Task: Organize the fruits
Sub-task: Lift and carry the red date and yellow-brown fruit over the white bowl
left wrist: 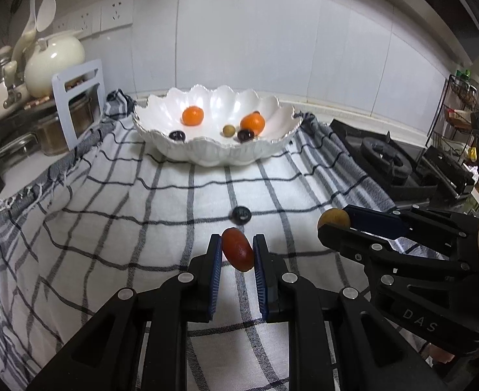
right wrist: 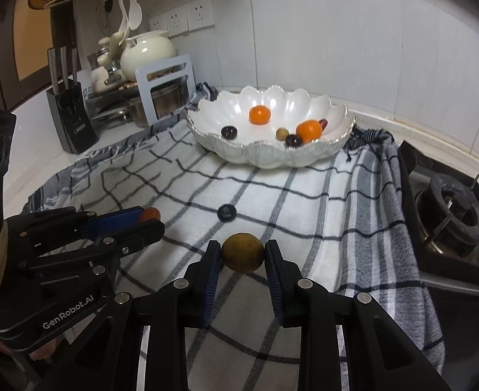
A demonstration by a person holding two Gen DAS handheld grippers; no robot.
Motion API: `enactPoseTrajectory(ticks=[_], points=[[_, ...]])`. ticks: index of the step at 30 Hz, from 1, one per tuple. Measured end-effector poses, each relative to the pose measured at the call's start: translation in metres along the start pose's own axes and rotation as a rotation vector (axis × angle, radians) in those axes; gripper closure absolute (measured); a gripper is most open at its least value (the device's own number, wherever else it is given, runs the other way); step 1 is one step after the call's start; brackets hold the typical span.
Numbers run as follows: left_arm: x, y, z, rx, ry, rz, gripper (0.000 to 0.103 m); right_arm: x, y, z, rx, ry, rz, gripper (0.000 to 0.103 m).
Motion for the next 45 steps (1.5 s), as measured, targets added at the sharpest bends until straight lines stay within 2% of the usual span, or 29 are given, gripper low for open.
enactPoseTrajectory(ticks=[26, 45], points=[[0.075, 0.028, 0.056, 0.068, -0.225, -0.028, 0.083, 0.075, 0.016, 0.043, -0.010, -0.224, 0.002, 0.074], [0.135, 0.055, 0.048, 0.096, -0.285, -0.042, 0.083, 0.140, 0.018, 0.032, -0.017, -0.316, -0.019, 0.074]])
Point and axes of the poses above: each gripper's, at about its wrist camera, not at the fingertips, and z roughly against the way its jaws point, y to its left, x to its top, the point moved 8 cm from there along -z, roughly the way its jaws point, and after that the axes turned 10 degrees about -z, right-handed, at the moved point
